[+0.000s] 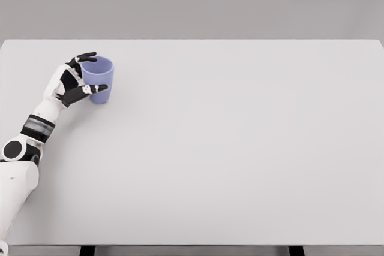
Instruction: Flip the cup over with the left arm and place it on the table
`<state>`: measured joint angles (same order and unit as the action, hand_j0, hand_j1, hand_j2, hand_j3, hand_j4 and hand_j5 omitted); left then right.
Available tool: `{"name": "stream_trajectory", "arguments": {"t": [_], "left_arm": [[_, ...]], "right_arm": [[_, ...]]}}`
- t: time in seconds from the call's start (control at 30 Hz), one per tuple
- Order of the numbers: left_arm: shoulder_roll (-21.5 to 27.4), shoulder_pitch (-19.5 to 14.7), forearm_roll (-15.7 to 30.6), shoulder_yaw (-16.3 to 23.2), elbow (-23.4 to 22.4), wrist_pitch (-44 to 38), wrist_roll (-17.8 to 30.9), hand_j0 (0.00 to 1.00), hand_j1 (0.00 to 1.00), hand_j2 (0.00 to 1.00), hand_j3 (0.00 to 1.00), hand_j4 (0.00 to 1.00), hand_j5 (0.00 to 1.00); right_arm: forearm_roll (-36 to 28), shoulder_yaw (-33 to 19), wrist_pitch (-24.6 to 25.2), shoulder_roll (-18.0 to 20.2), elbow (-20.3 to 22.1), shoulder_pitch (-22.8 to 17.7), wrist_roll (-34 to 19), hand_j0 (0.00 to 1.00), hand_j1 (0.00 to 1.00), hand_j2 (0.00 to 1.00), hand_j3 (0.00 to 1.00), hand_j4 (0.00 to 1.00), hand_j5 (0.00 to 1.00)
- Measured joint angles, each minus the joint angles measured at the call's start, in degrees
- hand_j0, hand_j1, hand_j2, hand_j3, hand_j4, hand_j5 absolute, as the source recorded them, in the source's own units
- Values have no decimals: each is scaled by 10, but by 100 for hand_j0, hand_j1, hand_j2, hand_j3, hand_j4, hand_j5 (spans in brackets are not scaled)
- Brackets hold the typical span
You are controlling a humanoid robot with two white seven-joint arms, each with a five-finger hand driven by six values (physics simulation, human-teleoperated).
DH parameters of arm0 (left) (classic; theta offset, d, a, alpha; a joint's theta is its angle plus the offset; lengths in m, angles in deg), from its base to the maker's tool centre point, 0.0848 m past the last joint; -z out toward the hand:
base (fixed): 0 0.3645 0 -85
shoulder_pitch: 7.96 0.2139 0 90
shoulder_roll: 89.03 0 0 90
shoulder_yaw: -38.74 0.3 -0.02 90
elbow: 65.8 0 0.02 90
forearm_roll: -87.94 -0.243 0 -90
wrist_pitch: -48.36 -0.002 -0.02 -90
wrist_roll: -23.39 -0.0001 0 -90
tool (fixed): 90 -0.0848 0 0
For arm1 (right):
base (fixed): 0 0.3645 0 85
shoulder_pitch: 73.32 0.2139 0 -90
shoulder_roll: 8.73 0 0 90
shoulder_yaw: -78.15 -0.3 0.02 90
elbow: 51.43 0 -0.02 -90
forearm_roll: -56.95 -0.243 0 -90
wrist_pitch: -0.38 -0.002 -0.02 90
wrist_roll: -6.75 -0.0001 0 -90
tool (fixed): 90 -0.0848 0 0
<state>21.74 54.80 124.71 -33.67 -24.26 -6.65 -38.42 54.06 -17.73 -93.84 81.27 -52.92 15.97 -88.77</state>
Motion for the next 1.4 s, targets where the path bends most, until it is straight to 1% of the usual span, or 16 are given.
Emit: {"name": "stream_trajectory", "arguments": {"t": [0.1,0.13,0.3,0.5,0.77,0.83,1.0,1.23,1.33,1.37,1.4], "left_arm": [[0,6,1,0,6,0,-7,53,53,53,53,53,53],[0,7,0,0,10,0,-8,55,55,55,55,55,55],[-1,11,-2,0,18,0,-10,71,71,71,71,71,71],[0,11,-3,-1,21,0,-11,82,82,82,82,82,82],[0,11,-3,-1,23,0,-11,88,88,88,88,88,88],[0,15,-4,-1,29,0,-11,88,88,88,88,88,88],[0,16,-4,-1,38,0,-11,93,93,93,93,93,93],[0,17,-4,-2,41,0,-11,96,96,96,96,96,96],[0,17,-4,-2,42,0,-11,99,99,99,99,99,99],[0,18,-4,-2,43,0,-11,99,99,99,99,99,99],[1,28,-5,-2,46,0,-11,100,100,100,100,100,100]], "right_arm": [[0,0,0,0,0,0,0,100,100,100,100,100,100],[0,0,0,0,0,0,0,100,100,100,100,100,100],[0,0,0,0,0,0,0,100,100,100,100,100,100],[0,0,0,0,0,0,0,100,100,100,100,100,100],[0,0,0,0,0,0,0,100,100,100,100,100,100],[0,0,0,0,0,0,0,100,100,100,100,100,100],[0,0,0,0,0,0,0,100,100,100,100,100,100],[0,0,0,0,0,0,0,100,100,100,100,100,100],[0,0,0,0,0,0,0,100,100,100,100,100,100],[0,0,0,0,0,0,0,100,100,100,100,100,100],[0,0,0,0,0,0,0,100,100,100,100,100,100]]}}
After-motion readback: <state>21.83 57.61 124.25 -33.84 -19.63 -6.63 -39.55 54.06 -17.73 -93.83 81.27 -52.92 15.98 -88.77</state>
